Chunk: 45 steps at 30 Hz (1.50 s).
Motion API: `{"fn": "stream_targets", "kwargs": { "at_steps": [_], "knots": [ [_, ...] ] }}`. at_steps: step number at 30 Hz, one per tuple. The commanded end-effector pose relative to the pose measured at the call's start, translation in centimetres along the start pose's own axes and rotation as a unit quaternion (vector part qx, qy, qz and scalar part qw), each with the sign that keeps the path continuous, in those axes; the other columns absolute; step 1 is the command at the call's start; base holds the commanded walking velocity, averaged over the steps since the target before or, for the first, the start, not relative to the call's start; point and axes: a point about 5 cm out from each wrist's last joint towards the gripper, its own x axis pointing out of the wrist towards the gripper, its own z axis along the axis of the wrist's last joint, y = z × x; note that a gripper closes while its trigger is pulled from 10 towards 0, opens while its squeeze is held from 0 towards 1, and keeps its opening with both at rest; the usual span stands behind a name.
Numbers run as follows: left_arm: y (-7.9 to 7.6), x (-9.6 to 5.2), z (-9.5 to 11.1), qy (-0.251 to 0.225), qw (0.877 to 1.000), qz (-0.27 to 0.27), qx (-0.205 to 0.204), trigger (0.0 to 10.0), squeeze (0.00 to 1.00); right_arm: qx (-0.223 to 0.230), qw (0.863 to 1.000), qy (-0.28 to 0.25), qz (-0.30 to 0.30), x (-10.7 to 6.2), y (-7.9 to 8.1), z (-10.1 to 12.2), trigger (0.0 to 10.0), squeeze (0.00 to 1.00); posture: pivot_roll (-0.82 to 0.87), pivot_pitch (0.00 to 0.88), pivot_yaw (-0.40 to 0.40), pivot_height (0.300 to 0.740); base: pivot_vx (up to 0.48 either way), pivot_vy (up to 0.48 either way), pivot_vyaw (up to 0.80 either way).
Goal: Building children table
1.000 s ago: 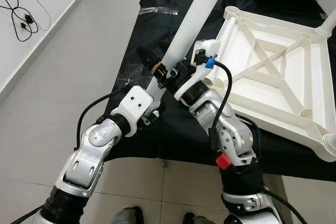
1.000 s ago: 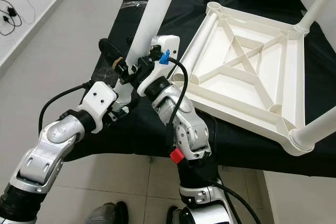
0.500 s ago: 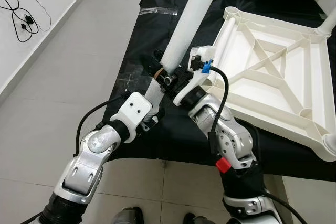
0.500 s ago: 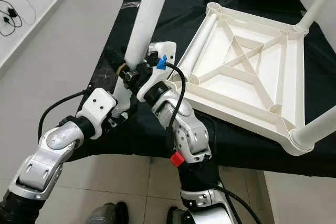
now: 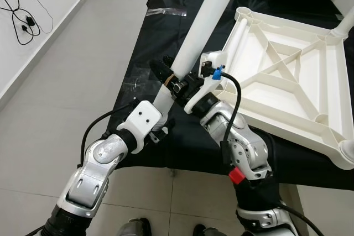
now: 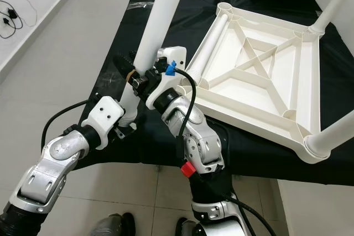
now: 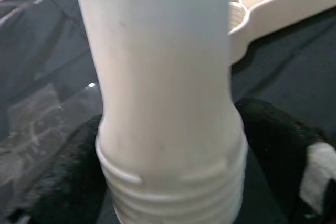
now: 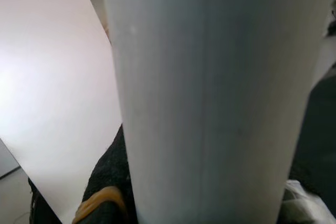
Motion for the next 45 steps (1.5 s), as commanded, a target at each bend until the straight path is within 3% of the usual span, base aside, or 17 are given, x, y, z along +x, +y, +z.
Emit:
{"fn": "stream_targets", "kwargs": {
  "at_steps": [1,2,3,4,5,6,8,9,10,18,24,36,45],
  "knots": [
    [-0.4,-0.4,-0.9,0.022,1.0,0.002,-0.003,10.0,1.0,-0.021,0.999,-0.045,-0.012,0.4,-0.7,2.1,0.0,0.0,0.13,0.154,-0.019,0.74,0.0,0.0,0.0],
    [0.2,-0.8,-1.2,0.033,0.999,0.026,0.006,10.0,0.9,-0.035,0.997,-0.057,-0.027,0.4,-1.6,3.1,0.0,0.0,0.13,0.155,-0.022,0.74,0.0,0.0,0.0],
    [0.2,-0.8,-1.2,0.033,0.999,0.026,0.006,10.0,0.9,-0.035,0.997,-0.057,-0.027,0.4,-1.6,3.1,0.0,0.0,0.13,0.155,-0.022,0.74,0.0,0.0,0.0],
    [0.5,-1.0,-1.3,0.037,0.999,0.037,0.009,10.0,0.36,-0.041,0.997,-0.063,-0.035,0.4,-2.0,3.5,0.0,0.0,0.13,0.155,-0.022,0.74,0.0,0.0,0.0],
    [0.5,-1.0,-1.3,0.037,0.999,0.037,0.009,10.0,0.36,-0.041,0.997,-0.063,-0.035,0.4,-2.0,3.5,0.0,0.0,0.13,0.155,-0.022,0.74,0.0,0.0,0.0],
    [0.8,-1.2,-1.4,0.04,0.998,0.051,0.009,10.0,0.0,-0.053,0.995,-0.068,-0.043,0.3,-2.5,3.9,0.0,0.0,0.13,0.156,-0.022,0.74,0.0,0.0,0.0],
    [1.2,-1.5,-1.5,0.042,0.997,0.069,0.007,10.0,0.0,-0.064,0.994,-0.073,-0.055,0.3,-3.0,4.3,0.0,0.0,0.14,0.157,-0.024,0.74,0.0,0.0,0.0],
    [1.6,-1.7,-1.5,0.042,0.995,0.089,0.004,10.0,0.0,-0.076,0.992,-0.078,-0.071,0.2,-3.6,4.7,3.0,0.0,0.14,0.158,-0.022,0.74,0.0,0.0,0.0],
    [2.0,-1.9,-1.5,0.041,0.993,0.111,0.001,10.0,0.0,-0.089,0.989,-0.083,-0.086,0.2,-4.2,5.2,10.0,0.0,0.14,0.158,-0.022,0.74,0.0,0.0,0.0],
    [3.3,-2.6,-0.4,0.007,0.984,0.179,-0.018,10.0,0.0,-0.114,0.98,-0.096,-0.135,0.1,-6.1,6.6,10.0,0.0,0.14,0.161,-0.025,0.74,0.0,0.0,-0.5],
    [3.2,-2.6,0.2,-0.006,0.98,0.195,-0.036,10.0,0.0,-0.124,0.977,-0.104,-0.137,0.6,-6.5,7.2,10.0,0.0,0.14,0.164,-0.026,0.74,0.0,0.0,-0.78],
    [3.8,-2.7,0.3,-0.004,0.975,0.216,-0.059,10.0,0.0,-0.131,0.974,-0.113,-0.143,1.0,-6.7,7.3,10.0,0.0,0.14,0.168,-0.031,0.74,0.0,0.436,0.0],
    [3.8,-2.7,0.5,-0.004,0.971,0.231,-0.068,10.0,0.0,-0.144,0.972,-0.113,-0.151,1.0,-7.0,7.5,10.0,0.0,0.14,0.174,-0.033,0.74,0.0,0.0,0.0]
  ]
}}
